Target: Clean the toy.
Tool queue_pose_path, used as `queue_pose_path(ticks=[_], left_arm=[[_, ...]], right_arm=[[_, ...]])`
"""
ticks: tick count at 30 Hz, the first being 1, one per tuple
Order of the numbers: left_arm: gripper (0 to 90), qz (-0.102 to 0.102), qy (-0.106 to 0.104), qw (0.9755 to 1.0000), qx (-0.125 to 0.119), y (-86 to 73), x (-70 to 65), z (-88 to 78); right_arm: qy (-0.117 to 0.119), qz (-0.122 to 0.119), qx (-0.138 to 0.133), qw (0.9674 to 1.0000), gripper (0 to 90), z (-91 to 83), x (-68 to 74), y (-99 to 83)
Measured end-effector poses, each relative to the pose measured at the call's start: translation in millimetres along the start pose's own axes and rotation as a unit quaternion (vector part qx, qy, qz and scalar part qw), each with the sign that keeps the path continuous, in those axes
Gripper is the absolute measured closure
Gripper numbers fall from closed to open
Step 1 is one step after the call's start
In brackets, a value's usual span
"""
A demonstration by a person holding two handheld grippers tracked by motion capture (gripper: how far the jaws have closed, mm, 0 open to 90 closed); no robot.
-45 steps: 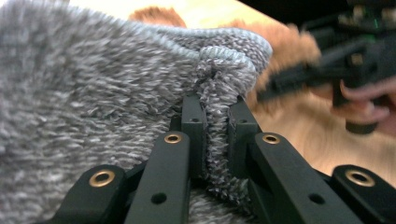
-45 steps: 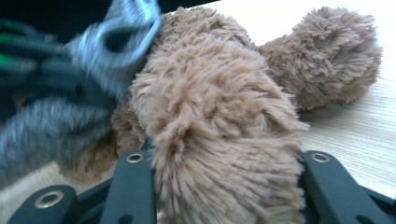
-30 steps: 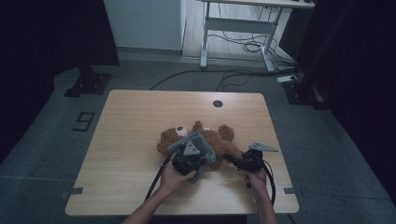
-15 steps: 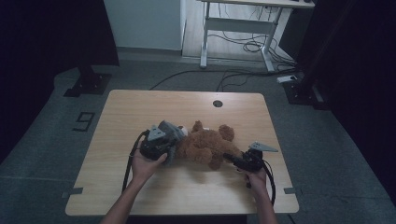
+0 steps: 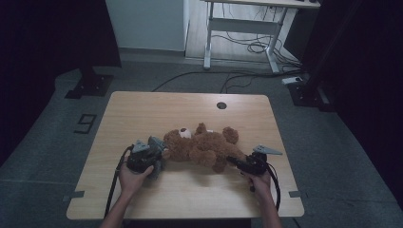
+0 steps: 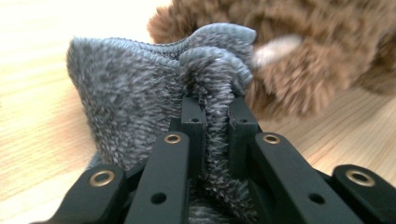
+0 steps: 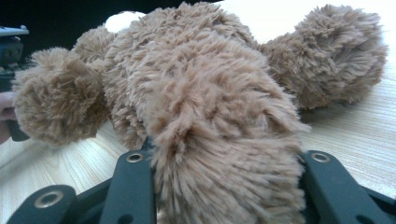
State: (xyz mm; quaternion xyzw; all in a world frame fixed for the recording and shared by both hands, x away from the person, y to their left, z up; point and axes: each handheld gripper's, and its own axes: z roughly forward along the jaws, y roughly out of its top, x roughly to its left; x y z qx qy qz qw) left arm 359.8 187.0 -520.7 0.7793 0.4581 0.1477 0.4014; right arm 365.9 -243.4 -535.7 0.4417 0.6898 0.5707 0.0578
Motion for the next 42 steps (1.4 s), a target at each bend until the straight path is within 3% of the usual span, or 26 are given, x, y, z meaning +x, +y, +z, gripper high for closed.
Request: queue_pose_path(ticks=[3,7,10,12,15,18,20,23,27,30,34,36,39,42], left_arm=[[80.5,-0.006,0.000,1.0000,-0.007,2.4,0.1,-3.2],[80.4,0.004,0.003,0.9987,-0.050,24.3,-7.7,-28.2],[80.3,0.021,-0.016,0.9959,-0.087,51.3,-25.3,-45.5],[80.2,0.038,-0.026,0.9945,-0.094,65.6,-39.0,-47.3],[80.0,0.064,-0.040,0.9938,-0.081,85.6,-62.9,-35.0],[80.0,0.069,-0.054,0.9941,-0.064,98.4,-81.5,-10.2],[80.0,0.070,-0.057,0.9949,-0.046,102.6,-91.5,11.5],[80.0,0.073,-0.044,0.9963,-0.013,96.9,-97.0,38.8],[80.2,0.060,-0.048,0.9969,-0.017,86.5,-87.2,42.9],[80.2,0.084,-0.028,0.9960,-0.012,86.7,-85.4,30.4],[80.1,0.079,-0.018,0.9964,-0.025,86.5,-73.1,12.1],[80.0,0.068,-0.012,0.9971,-0.033,85.1,-63.4,4.6],[80.1,0.043,0.014,0.9983,-0.036,80.2,-39.8,-4.8],[80.0,0.013,0.016,0.9995,-0.025,71.0,-21.2,-3.2]], right_arm=[[-0.002,-0.003,-0.001,1.0000,56.1,-0.1,0.1,-0.2],[-0.004,-0.001,-0.002,1.0000,56.0,-0.4,-1.7,0.1],[-0.004,-0.002,0.000,1.0000,56.0,0.1,-0.5,0.5],[-0.005,-0.002,0.000,1.0000,56.1,0.2,0.3,1.0],[-0.004,0.002,0.000,1.0000,56.0,0.1,0.0,0.5],[-0.004,0.002,-0.001,1.0000,56.1,0.2,0.2,0.4],[-0.002,0.002,-0.001,1.0000,56.1,0.2,-0.7,0.5],[-0.002,0.000,-0.001,1.0000,56.0,0.0,-1.4,0.5],[-0.001,-0.008,0.002,1.0000,56.0,-0.4,-0.5,0.7],[0.002,-0.009,0.002,1.0000,56.1,-0.6,0.9,0.6],[0.000,-0.009,0.002,1.0000,56.0,-0.8,1.4,0.5],[0.000,-0.009,0.003,1.0000,56.0,-0.8,1.0,0.6],[0.000,-0.006,0.003,1.0000,56.0,-0.1,0.2,0.3],[0.003,-0.003,0.001,1.0000,56.0,0.8,-0.5,-0.1]])
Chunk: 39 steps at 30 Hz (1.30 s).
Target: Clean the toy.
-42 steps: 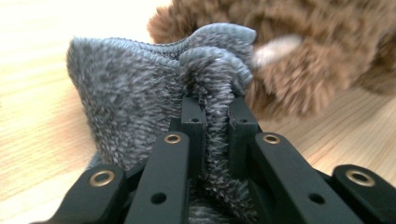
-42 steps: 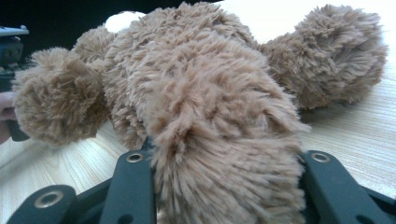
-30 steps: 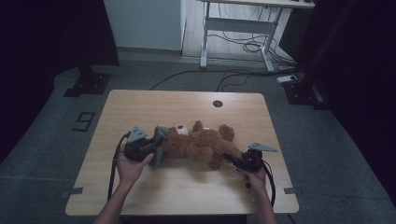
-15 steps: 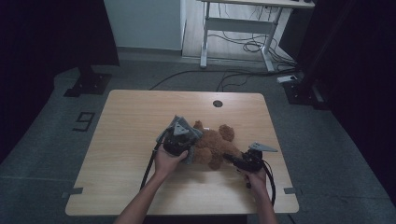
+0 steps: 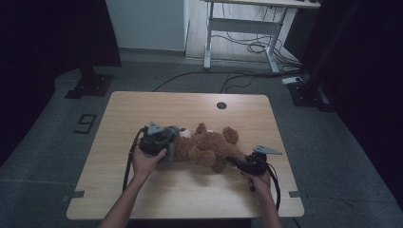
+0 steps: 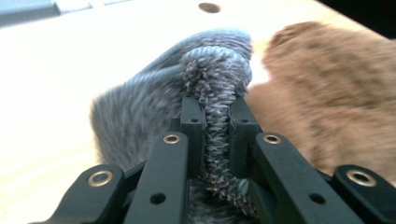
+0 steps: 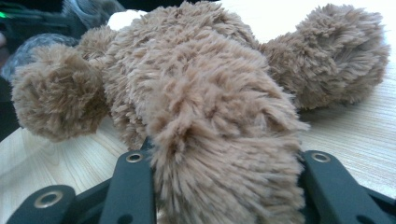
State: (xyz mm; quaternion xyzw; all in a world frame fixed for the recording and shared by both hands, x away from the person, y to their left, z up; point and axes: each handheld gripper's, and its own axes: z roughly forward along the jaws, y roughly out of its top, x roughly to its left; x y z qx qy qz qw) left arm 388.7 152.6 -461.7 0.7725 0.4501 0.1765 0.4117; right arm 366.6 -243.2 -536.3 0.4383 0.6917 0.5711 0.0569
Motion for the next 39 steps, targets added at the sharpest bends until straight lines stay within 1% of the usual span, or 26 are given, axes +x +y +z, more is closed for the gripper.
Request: queue_pose_path(ticks=[1,2,4,6,8,9,10,11,13,15,18,19,20,21,22,23,24,25,26,28,30,31,33,35,37,39], left_arm=[[80.0,-0.004,0.004,0.9999,0.008,-5.9,4.1,3.3],[80.0,-0.003,0.009,0.9999,0.014,-9.4,6.1,5.1],[80.3,-0.016,0.015,0.9996,0.017,-17.4,11.6,9.4],[80.3,-0.021,0.022,0.9991,0.030,-23.5,16.9,13.7],[80.3,-0.022,0.026,0.9978,0.056,-28.9,22.0,20.0],[80.3,-0.024,0.026,0.9971,0.067,-31.8,23.8,23.2],[80.2,-0.032,0.022,0.9965,0.074,-36.3,25.7,27.2],[80.2,-0.043,0.013,0.9963,0.074,-40.6,27.0,29.9],[80.2,-0.047,0.007,0.9964,0.070,-43.9,27.1,31.3],[80.3,-0.043,0.004,0.9969,0.065,-39.3,27.0,26.1],[80.3,-0.036,0.000,0.9988,0.033,-21.8,25.0,6.9],[80.3,-0.031,-0.004,0.9994,0.014,-11.5,21.4,-2.4],[80.2,-0.023,-0.005,0.9997,0.004,-4.9,18.1,-7.9],[80.2,-0.014,-0.012,0.9998,-0.009,4.1,12.9,-14.3],[80.2,-0.013,-0.031,0.9991,-0.024,15.2,5.5,-20.3],[80.2,-0.009,-0.041,0.9986,-0.031,21.5,0.7,-22.6],[80.2,0.003,-0.046,0.9982,-0.039,31.3,-8.5,-24.0],[80.2,0.008,-0.046,0.9981,-0.040,36.7,-14.0,-23.4],[80.1,0.018,-0.051,0.9977,-0.041,44.7,-21.6,-20.2],[80.0,0.026,-0.055,0.9975,-0.036,53.2,-30.9,-11.8],[79.9,0.034,-0.054,0.9976,-0.025,59.0,-38.5,2.3],[79.9,0.034,-0.053,0.9979,-0.018,60.3,-40.7,10.2],[79.8,0.022,-0.056,0.9982,-0.003,59.5,-41.3,27.8],[79.6,0.007,-0.061,0.9981,0.008,55.3,-40.3,38.9],[79.5,0.009,-0.057,0.9982,0.014,47.7,-40.7,47.2],[79.6,0.022,-0.048,0.9985,0.013,44.2,-41.5,47.7]], right_arm=[[0.000,0.000,0.001,1.0000,56.0,0.2,0.0,0.0],[0.001,0.000,0.000,1.0000,56.0,0.7,0.1,-0.3],[0.001,0.001,0.001,1.0000,56.0,1.1,1.0,-0.5],[0.001,0.002,0.002,1.0000,56.0,1.1,0.9,-0.7],[0.000,0.003,0.002,1.0000,56.0,1.8,0.7,-1.0],[0.000,0.004,0.002,1.0000,56.0,2.2,0.4,-1.2],[-0.001,0.006,0.002,1.0000,56.0,2.3,0.3,-1.3],[-0.002,0.007,0.003,1.0000,56.0,2.1,-0.1,-1.3],[-0.002,0.007,0.004,1.0000,56.0,2.1,-0.4,-1.2],[-0.002,0.008,0.003,1.0000,56.0,2.1,-1.0,-1.4],[-0.004,0.012,0.002,0.9999,56.0,2.3,-2.8,-1.6],[-0.005,0.013,0.001,0.9999,56.1,2.5,-3.6,-1.5],[-0.003,0.014,-0.001,0.9999,56.1,3.3,-3.9,-1.3],[-0.003,0.013,0.001,0.9999,56.1,3.6,-3.8,-1.1],[-0.003,0.013,-0.001,0.9999,56.1,4.5,-3.0,-0.7],[-0.005,0.012,0.000,0.9999,56.1,5.1,-1.7,-0.2],[-0.006,0.012,0.000,0.9999,56.1,5.3,-1.3,0.0],[-0.006,0.012,0.000,0.9999,56.1,5.4,-1.0,0.1],[-0.006,0.012,-0.001,0.9999,56.1,5.4,-1.0,0.1],[-0.007,0.015,-0.001,0.9999,56.1,5.3,-0.3,0.1],[-0.009,0.014,-0.003,0.9999,56.1,5.5,-0.5,0.6],[-0.009,0.014,-0.003,0.9999,56.1,5.8,-0.9,0.9],[-0.011,0.013,-0.004,0.9998,56.0,6.7,-1.3,1.7],[-0.013,0.009,-0.005,0.9999,56.0,7.9,-1.0,2.9],[-0.015,0.006,-0.004,0.9999,56.0,8.7,-0.6,4.5],[-0.014,0.003,-0.006,0.9999,56.0,9.6,-0.6,5.2]])
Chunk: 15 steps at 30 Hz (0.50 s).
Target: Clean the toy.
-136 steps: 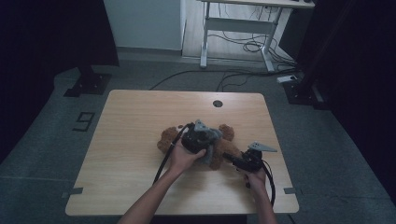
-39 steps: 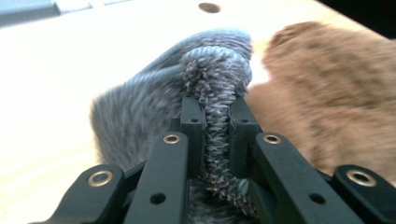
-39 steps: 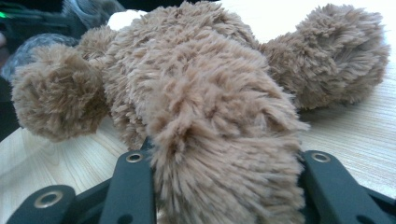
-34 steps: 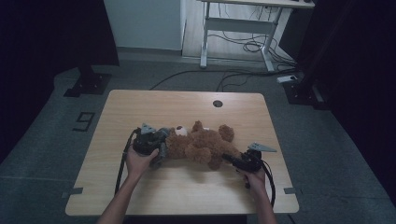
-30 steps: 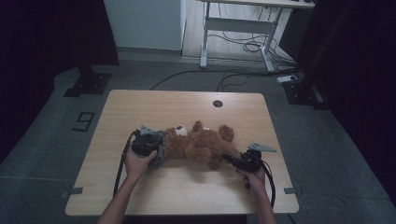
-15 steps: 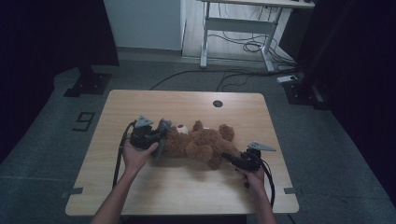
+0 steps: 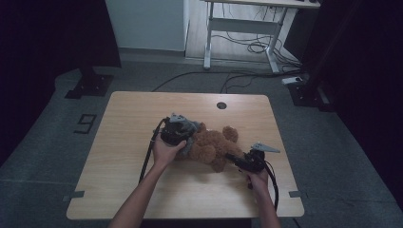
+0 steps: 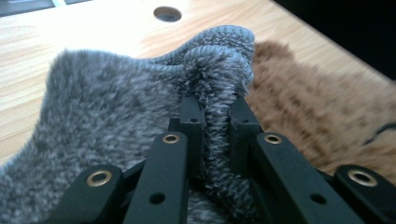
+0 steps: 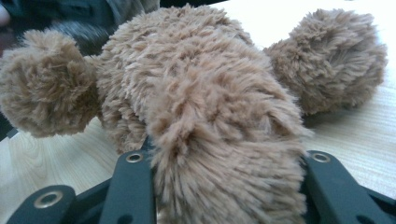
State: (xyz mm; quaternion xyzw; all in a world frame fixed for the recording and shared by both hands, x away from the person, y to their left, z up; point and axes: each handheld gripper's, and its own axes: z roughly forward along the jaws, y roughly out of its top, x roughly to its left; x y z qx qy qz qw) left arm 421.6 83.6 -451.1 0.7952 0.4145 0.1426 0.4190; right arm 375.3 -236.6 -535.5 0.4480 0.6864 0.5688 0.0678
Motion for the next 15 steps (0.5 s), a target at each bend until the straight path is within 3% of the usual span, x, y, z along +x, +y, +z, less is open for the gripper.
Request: queue_pose_path(ticks=[5,9,15], left_arm=[[80.1,0.015,0.007,0.9998,0.005,-7.1,-1.6,-4.8],[80.5,0.013,-0.002,0.9999,0.004,-16.4,-1.6,-8.8],[80.7,0.010,-0.021,0.9997,0.003,-30.0,-5.8,-11.6]], right_arm=[[0.000,0.000,-0.002,1.0000,56.0,2.6,0.9,-0.2],[0.001,-0.004,0.000,1.0000,55.0,2.4,3.8,-0.4],[-0.006,-0.013,0.001,0.9999,45.5,-2.0,10.2,0.4]])
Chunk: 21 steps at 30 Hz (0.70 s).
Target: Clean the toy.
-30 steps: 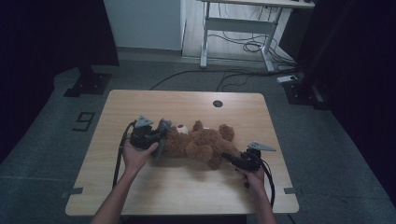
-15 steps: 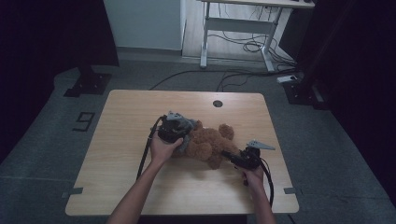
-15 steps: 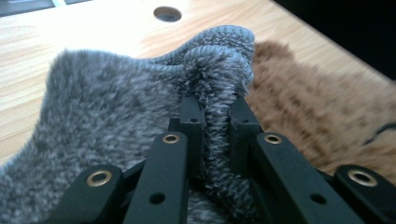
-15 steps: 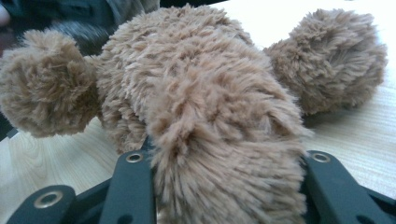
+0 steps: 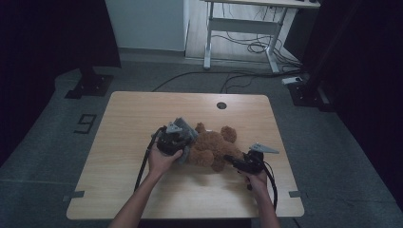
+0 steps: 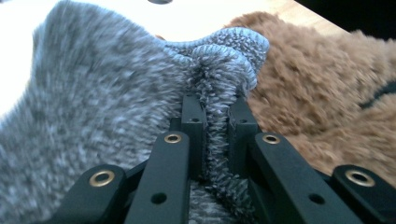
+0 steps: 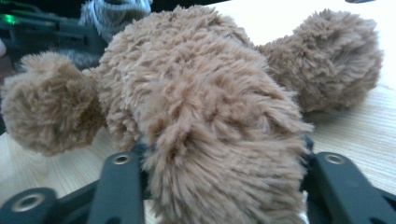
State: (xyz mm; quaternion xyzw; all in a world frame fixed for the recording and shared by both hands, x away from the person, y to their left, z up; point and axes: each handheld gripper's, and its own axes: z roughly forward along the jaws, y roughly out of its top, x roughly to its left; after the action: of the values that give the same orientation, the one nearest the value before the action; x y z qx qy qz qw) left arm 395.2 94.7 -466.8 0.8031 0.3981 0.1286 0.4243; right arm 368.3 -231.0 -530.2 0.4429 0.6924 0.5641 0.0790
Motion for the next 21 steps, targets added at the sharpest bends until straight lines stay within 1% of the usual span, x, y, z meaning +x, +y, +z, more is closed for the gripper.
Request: queue_pose_path(ticks=[3,7,10,12,15,17,21], left_arm=[[80.8,0.003,-0.002,1.0000,-0.004,-6.5,-3.5,-1.8],[80.8,0.004,-0.005,1.0000,-0.007,-10.0,-5.1,-4.4],[80.8,0.001,-0.008,0.9999,-0.009,-12.0,-4.9,-5.8],[80.7,0.001,-0.010,0.9999,-0.008,-13.0,-4.9,-7.3],[80.6,-0.002,-0.012,0.9998,-0.013,-16.0,-5.8,-8.4],[80.6,-0.004,-0.013,0.9998,-0.017,-18.1,-6.5,-8.7],[80.6,-0.007,-0.018,0.9997,-0.017,-19.8,-6.9,-9.8]], right_arm=[[0.001,-0.001,-0.012,0.9999,40.3,-5.9,2.6,3.1],[0.003,0.005,-0.029,0.9996,38.1,-13.3,4.8,8.2],[-0.002,0.006,-0.039,0.9992,36.6,-16.8,6.6,11.5],[-0.007,0.005,-0.040,0.9992,34.6,-17.1,6.8,12.8],[-0.013,0.011,-0.044,0.9989,32.7,-17.7,6.0,13.8],[-0.014,0.012,-0.043,0.9989,32.2,-18.3,5.9,14.4],[-0.016,0.011,-0.043,0.9989,31.7,-19.5,6.6,15.7]])
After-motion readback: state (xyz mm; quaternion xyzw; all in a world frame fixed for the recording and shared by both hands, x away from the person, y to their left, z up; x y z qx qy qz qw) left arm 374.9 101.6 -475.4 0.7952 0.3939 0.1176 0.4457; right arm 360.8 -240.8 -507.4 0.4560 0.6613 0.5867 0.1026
